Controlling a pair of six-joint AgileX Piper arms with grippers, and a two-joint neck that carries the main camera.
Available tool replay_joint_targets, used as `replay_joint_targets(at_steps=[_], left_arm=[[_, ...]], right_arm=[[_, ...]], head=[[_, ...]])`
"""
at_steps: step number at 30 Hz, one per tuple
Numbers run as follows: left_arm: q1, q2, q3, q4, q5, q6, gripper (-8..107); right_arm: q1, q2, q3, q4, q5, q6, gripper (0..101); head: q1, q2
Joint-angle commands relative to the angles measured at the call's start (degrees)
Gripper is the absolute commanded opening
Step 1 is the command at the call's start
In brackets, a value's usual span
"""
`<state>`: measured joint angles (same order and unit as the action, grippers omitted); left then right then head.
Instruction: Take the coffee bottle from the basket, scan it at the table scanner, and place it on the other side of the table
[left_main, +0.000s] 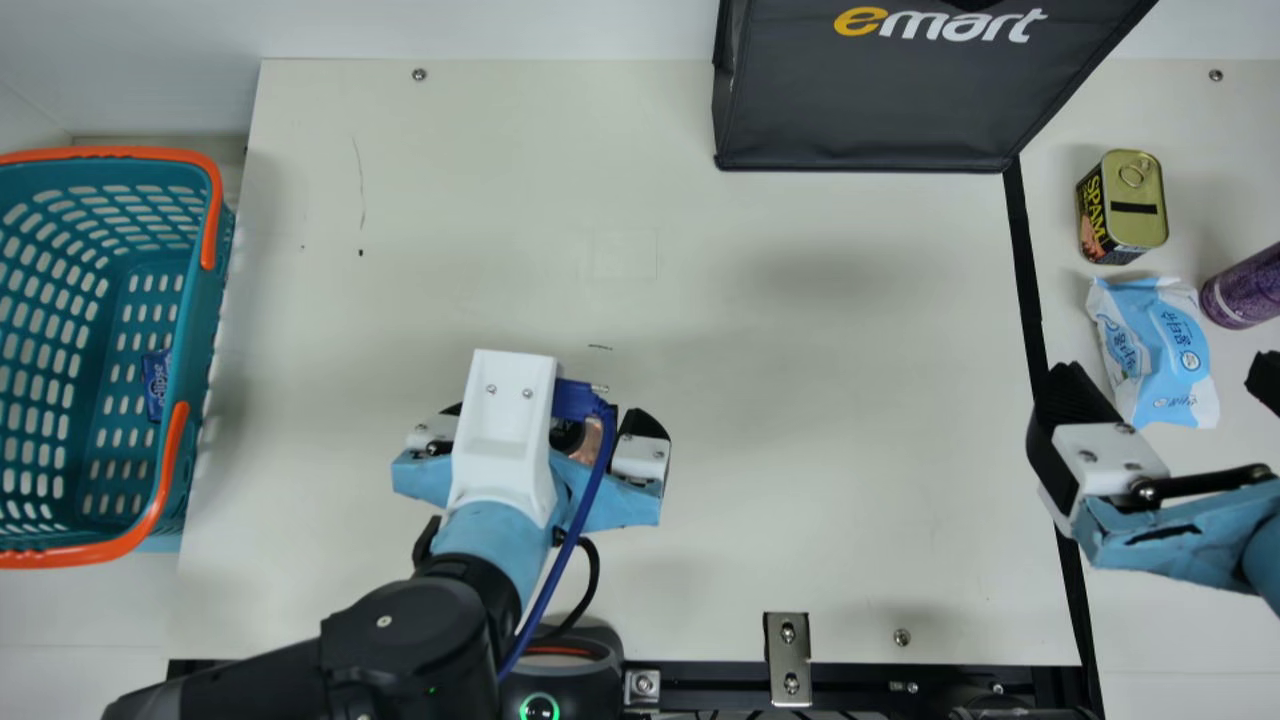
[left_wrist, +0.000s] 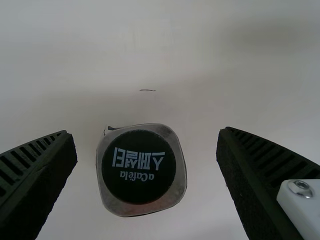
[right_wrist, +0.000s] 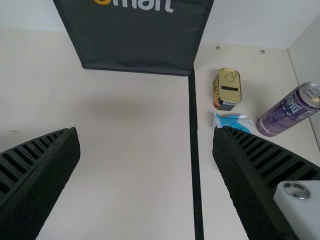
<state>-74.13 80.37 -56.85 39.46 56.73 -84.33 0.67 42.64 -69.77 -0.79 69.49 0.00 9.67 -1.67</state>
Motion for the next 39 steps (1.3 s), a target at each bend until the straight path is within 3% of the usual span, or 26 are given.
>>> replay_joint_targets(at_steps=[1, 4, 19, 29, 39], left_arm=[[-0.1, 0.1, -0.1, -0.2, 0.1, 0.1, 90], [-0.3, 0.2, -0.2, -0.3, 0.3, 0.1, 90], [-1.0, -0.3, -0.2, -0.5, 0.5, 0.3, -8], [0.8, -3.4, 0.1, -2.9, -0.1, 6.9, -8], [8.3, -8.3, 0.8, -10.4, -4.9, 23.1, -8]], right_arm=[[0.0, 0.0, 0.0, 0.0, 0.0, 0.0, 95], [0.0, 0.0, 0.0, 0.0, 0.0, 0.0, 95], [0.0, 0.0, 0.0, 0.0, 0.0, 0.0, 95], [0.0, 0.0, 0.0, 0.0, 0.0, 0.0, 95], [0.0, 0.0, 0.0, 0.0, 0.0, 0.0, 95]], head=[[-1.7, 0.1], [-1.7, 0.1], [-1.7, 0.1], [-1.7, 0.1], [-1.7, 0.1]])
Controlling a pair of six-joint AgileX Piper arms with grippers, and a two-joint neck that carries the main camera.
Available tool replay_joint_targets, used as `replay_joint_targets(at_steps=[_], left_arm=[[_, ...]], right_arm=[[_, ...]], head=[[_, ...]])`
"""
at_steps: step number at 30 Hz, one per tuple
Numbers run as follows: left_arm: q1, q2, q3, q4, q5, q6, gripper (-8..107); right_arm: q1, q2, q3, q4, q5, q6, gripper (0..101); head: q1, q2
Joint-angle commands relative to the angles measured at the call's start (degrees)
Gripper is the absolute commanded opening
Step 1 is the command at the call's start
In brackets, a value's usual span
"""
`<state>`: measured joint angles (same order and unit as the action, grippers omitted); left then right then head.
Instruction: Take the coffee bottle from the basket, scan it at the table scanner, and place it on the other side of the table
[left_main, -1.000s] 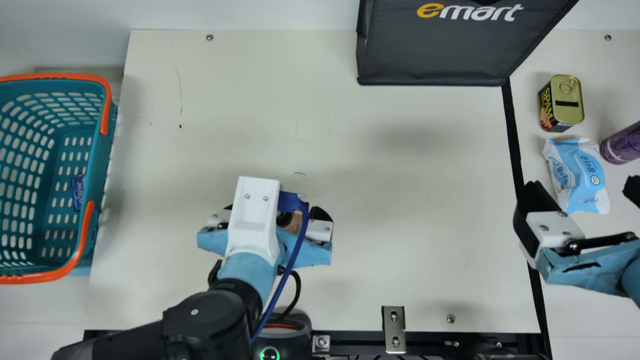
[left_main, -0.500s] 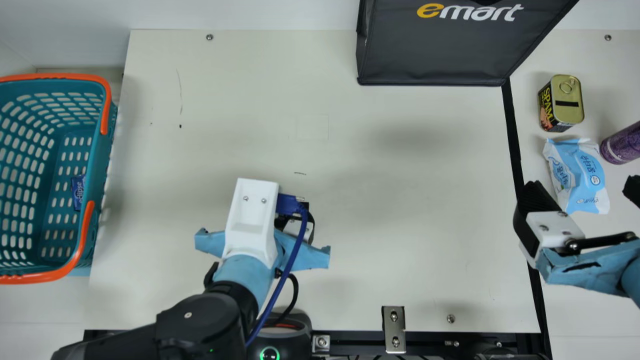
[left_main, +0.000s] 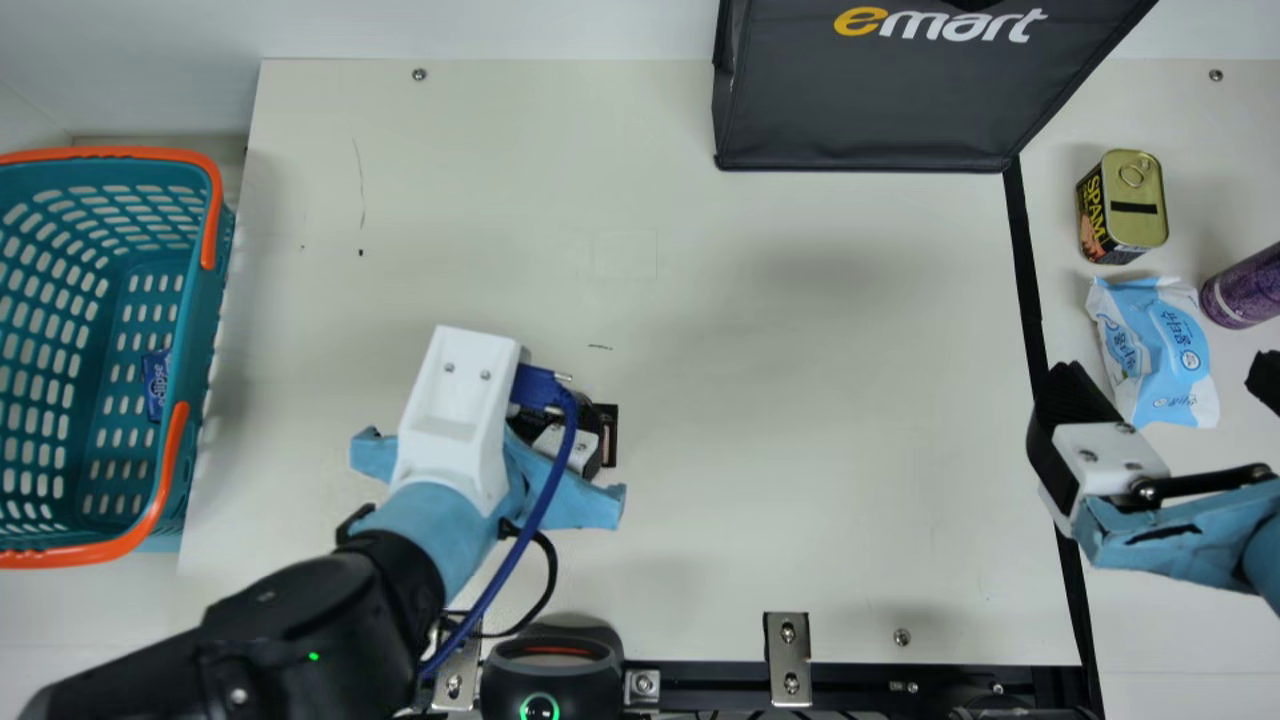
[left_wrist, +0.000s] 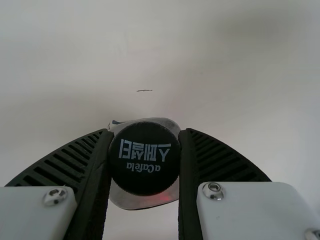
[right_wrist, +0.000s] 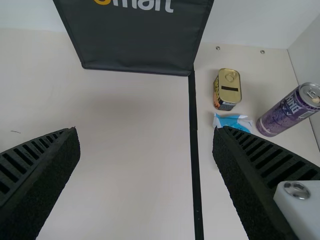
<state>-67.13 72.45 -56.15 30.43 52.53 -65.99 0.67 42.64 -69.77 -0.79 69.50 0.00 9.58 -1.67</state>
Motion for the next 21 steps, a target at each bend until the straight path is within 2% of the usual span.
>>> replay_joint_targets(at_steps=[1, 12, 21], left_arm=[[2.2, -0.8, 0.1, -2.4, -1.2, 6.7, -8], [10.5, -4.9, 0.3, -14.7, -4.9, 29.4, -8], [16.8, -6.3, -0.7, -26.7, -5.4, 49.8, -8]], right_arm=[[0.0, 0.0, 0.0, 0.0, 0.0, 0.0, 95], [0.0, 0.0, 0.0, 0.0, 0.0, 0.0, 95], [0.0, 0.0, 0.0, 0.0, 0.0, 0.0, 95]], head=[[-1.7, 0.1], [-1.7, 0.1], [-1.7, 0.1]])
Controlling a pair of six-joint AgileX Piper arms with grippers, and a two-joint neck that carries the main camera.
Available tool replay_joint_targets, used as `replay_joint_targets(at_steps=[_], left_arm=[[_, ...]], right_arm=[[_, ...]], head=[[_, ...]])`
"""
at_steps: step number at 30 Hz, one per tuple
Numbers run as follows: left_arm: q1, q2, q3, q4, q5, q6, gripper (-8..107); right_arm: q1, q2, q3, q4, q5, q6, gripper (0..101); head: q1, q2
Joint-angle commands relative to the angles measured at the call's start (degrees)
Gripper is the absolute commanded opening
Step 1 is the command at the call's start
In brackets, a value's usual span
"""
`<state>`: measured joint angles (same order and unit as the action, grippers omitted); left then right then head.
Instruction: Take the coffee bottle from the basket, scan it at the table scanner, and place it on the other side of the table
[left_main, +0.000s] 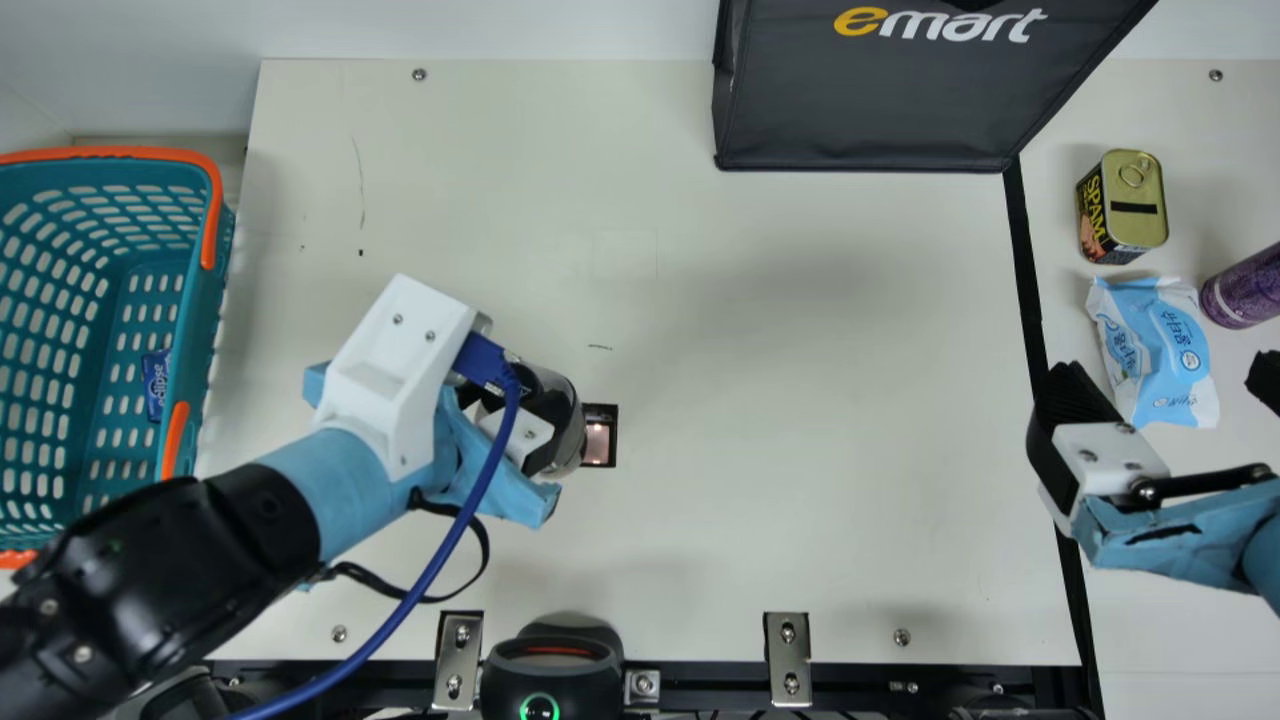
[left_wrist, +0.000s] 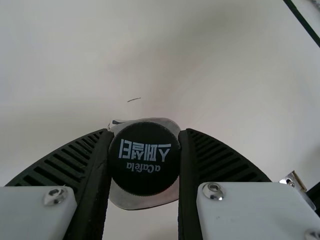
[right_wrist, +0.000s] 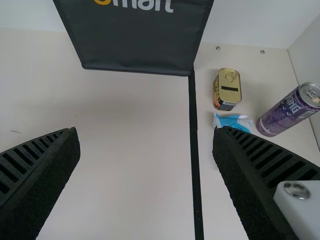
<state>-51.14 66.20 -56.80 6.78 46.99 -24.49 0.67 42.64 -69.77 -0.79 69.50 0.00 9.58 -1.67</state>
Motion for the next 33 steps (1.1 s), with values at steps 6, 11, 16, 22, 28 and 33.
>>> replay_joint_targets(at_steps=[6, 11, 16, 22, 28, 33], left_arm=[[5.2, -0.7, -1.2, -11.8, 1.7, 23.0, -8], [9.7, -0.9, -2.6, -19.7, 4.7, 36.2, -8], [14.9, -1.0, -4.2, -27.7, 9.3, 49.4, -8], [22.0, -0.3, -5.8, -35.9, 16.2, 63.8, -8], [28.8, 1.4, -6.7, -42.3, 22.9, 76.4, -8], [29.1, 3.5, -4.3, -46.1, 22.9, 84.4, -8]], right_arm=[[0.0, 0.0, 0.0, 0.0, 0.0, 0.0, 95], [0.0, 0.0, 0.0, 0.0, 0.0, 0.0, 95], [0.0, 0.0, 0.0, 0.0, 0.0, 0.0, 95], [0.0, 0.0, 0.0, 0.0, -0.1, 0.0, 95], [0.0, 0.0, 0.0, 0.0, -0.1, 0.0, 95], [0.0, 0.0, 0.0, 0.0, -0.1, 0.0, 95]], head=[[-1.7, 0.1], [-1.7, 0.1], [-1.7, 0.1], [-1.7, 0.1], [-1.7, 0.1], [-1.7, 0.1]])
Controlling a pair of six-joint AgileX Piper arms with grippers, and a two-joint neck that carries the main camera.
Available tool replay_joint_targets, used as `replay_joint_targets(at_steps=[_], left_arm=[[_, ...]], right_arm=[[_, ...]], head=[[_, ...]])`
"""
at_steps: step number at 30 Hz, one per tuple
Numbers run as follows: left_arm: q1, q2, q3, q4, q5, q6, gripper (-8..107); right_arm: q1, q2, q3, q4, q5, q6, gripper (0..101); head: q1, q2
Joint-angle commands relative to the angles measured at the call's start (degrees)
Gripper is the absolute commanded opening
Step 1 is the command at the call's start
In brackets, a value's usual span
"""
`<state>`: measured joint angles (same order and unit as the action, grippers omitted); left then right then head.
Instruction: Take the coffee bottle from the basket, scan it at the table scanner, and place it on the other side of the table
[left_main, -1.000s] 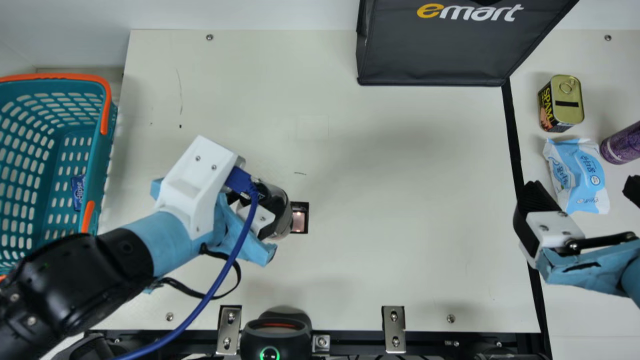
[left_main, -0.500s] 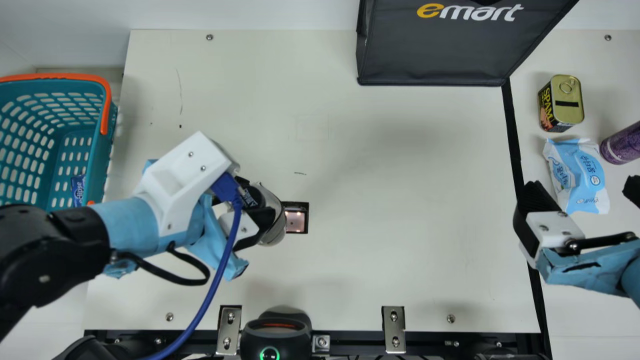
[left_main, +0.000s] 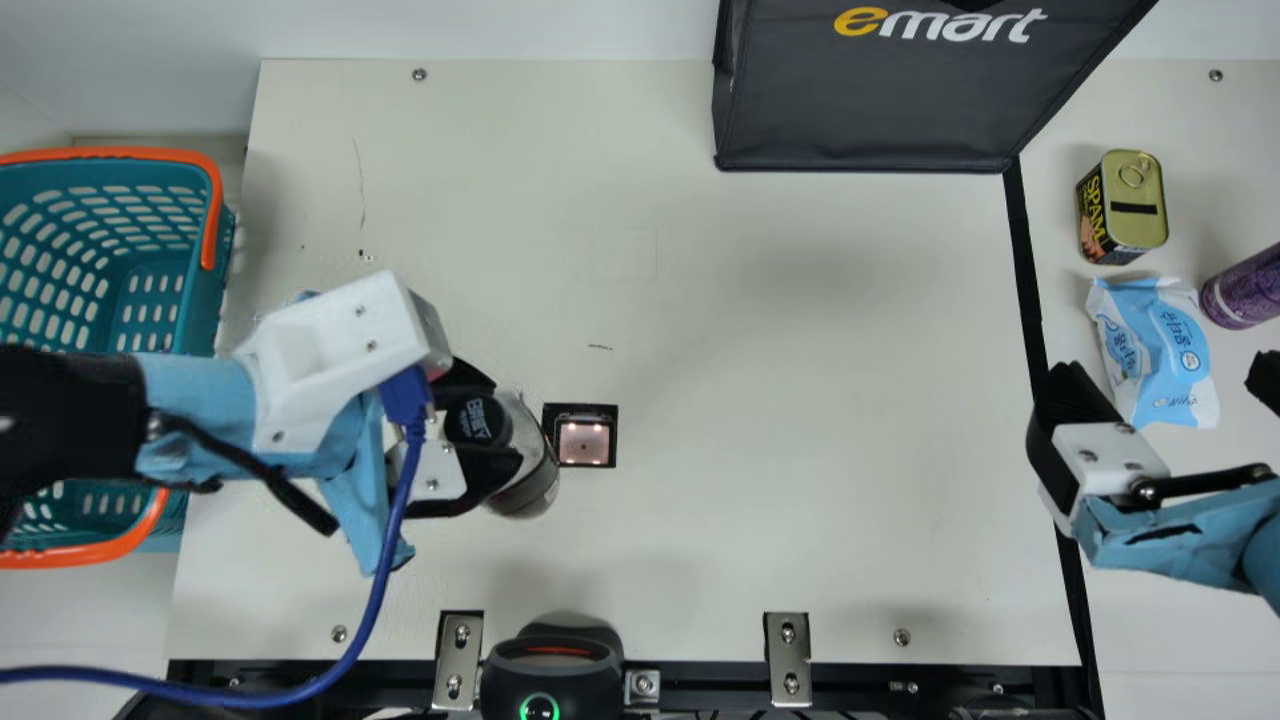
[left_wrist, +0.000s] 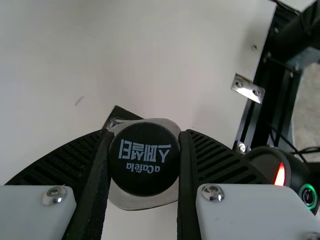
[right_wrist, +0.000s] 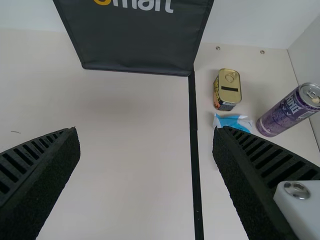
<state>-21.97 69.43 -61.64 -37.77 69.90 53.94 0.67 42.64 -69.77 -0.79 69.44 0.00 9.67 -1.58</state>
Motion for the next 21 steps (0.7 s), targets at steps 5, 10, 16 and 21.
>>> replay_joint_targets(at_steps=[5, 10, 16, 21], left_arm=[[-1.7, 1.4, 2.9, -4.5, 0.0, 12.6, -8], [-3.9, 2.1, 4.6, -6.4, 0.0, 18.1, -8], [-5.4, 2.6, 5.5, -7.3, 0.0, 23.0, -8], [-5.2, 3.4, 5.5, -7.5, 0.0, 26.3, -8]], right_arm=[[0.0, 0.0, 0.0, 0.0, 0.0, 0.0, 95], [0.0, 0.0, 0.0, 0.0, 0.0, 0.0, 95], [0.0, 0.0, 0.0, 0.0, 0.0, 0.0, 95], [0.0, 0.0, 0.0, 0.0, 0.0, 0.0, 95]], head=[[-1.7, 0.0], [-1.7, 0.0], [-1.7, 0.0], [-1.7, 0.0]])
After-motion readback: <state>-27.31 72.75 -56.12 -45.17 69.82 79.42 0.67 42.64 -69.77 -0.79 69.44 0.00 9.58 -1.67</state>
